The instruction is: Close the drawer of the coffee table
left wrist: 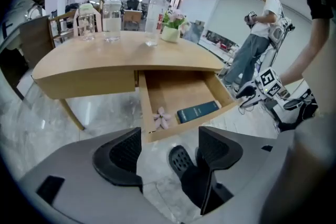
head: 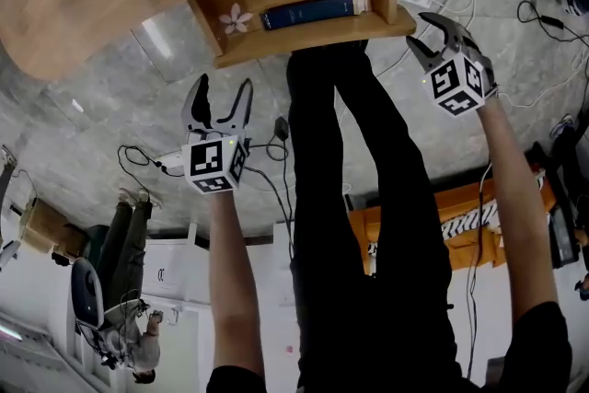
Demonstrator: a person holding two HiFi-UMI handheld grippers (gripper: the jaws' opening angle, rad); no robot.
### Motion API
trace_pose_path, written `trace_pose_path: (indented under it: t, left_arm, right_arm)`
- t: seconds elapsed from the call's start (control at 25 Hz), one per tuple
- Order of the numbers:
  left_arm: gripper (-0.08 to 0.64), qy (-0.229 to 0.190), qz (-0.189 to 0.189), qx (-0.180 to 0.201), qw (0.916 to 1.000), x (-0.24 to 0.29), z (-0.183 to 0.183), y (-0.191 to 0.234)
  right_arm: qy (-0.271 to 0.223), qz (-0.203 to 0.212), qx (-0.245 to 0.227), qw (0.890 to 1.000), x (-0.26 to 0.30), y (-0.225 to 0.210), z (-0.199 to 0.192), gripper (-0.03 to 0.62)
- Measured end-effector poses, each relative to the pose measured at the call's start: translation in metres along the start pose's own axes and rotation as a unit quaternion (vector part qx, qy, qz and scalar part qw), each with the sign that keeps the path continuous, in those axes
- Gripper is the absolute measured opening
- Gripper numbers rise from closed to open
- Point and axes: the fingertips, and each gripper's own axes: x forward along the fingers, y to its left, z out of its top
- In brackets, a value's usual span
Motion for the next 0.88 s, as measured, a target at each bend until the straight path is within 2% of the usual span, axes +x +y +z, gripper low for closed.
trace_pose_path:
  t: [0.12,0.24,0.36,0.6,0.76,0.88]
  left_arm:
    - [0.344,0.022,-0.006,0.020,0.9995,0.017,-0.011,0.002]
    - [0.344,0.028,-0.010,0.030,0.9991,0.030,-0.014,0.002]
    - [0.345,0.028,-0.004,0.034,0.9990,0.039,-0.017,0.005]
    - [0.345,0.038,0.009,0.050,0.9980,0.055,-0.024,0.014]
    - [0.327,0.033,0.015,0.045,0.9983,0.061,-0.020,0.016]
    - [0.325,0.031,0.021,0.044,0.9983,0.061,-0.021,0.016]
  right_arm:
    - [0.014,-0.003,-0.039,0.999,0.019,-0.001,-0.006,0.192]
    - [0.019,-0.008,-0.052,0.998,0.037,-0.004,-0.009,0.190]
    - [0.019,-0.014,-0.051,0.998,0.050,-0.008,-0.009,0.190]
    - [0.021,-0.016,-0.057,0.998,0.064,-0.010,-0.006,0.143]
    - [0.024,-0.022,-0.052,0.998,0.064,-0.007,-0.008,0.100]
    - [0.027,-0.025,-0.038,0.999,0.064,-0.006,-0.009,0.098]
